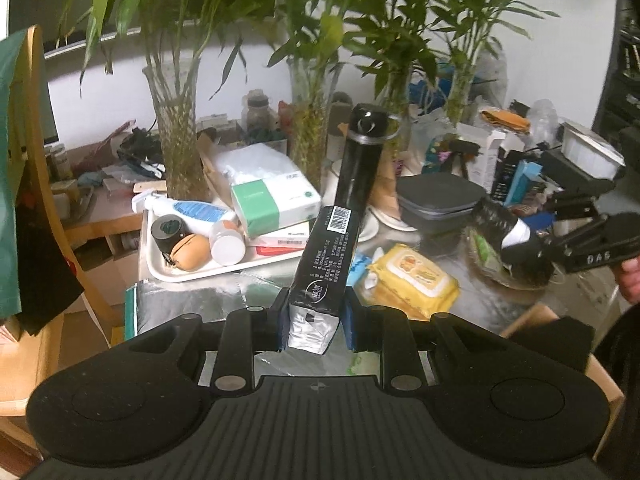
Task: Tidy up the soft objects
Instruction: 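Open the left gripper over the box while the right drops the rolled bag in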
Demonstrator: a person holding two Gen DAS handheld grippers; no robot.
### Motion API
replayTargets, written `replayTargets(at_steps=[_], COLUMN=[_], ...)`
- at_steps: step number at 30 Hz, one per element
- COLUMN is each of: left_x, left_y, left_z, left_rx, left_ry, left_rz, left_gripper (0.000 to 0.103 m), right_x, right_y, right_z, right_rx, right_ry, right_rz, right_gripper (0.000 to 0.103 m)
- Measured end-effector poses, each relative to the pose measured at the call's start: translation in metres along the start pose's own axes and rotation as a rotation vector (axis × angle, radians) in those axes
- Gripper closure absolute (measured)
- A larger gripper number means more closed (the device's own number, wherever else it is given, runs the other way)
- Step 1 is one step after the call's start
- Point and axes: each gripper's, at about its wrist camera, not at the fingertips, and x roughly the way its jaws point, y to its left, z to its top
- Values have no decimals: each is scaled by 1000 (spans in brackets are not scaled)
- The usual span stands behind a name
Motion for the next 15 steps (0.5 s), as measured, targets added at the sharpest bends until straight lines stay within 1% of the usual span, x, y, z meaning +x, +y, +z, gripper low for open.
replayTargets(at_steps=[2,5,8,11,15], left_x=[-9,-21,-31,-40,-45], left_y=[-3,-10,-17,-23,-25], left_z=[-1,-4,-9,-17,-30], left_rx=[-8,-27,-65,-100,-174], left_ry=[0,19,42,70,124], left_rz=[0,24,22,40,74], left_gripper=[78,78,77,78,78], right_x=[-15,-34,-50,-63,-76], right_y=[5,13,23,34,47], right_z=[2,4,1,-5,-13], right_rx=[2,-4,-12,-27,-29], right_ry=[-17,-33,-44,-47,-49], right_rz=[3,-12,-8,-1,22], right_gripper=[60,60,60,60,60])
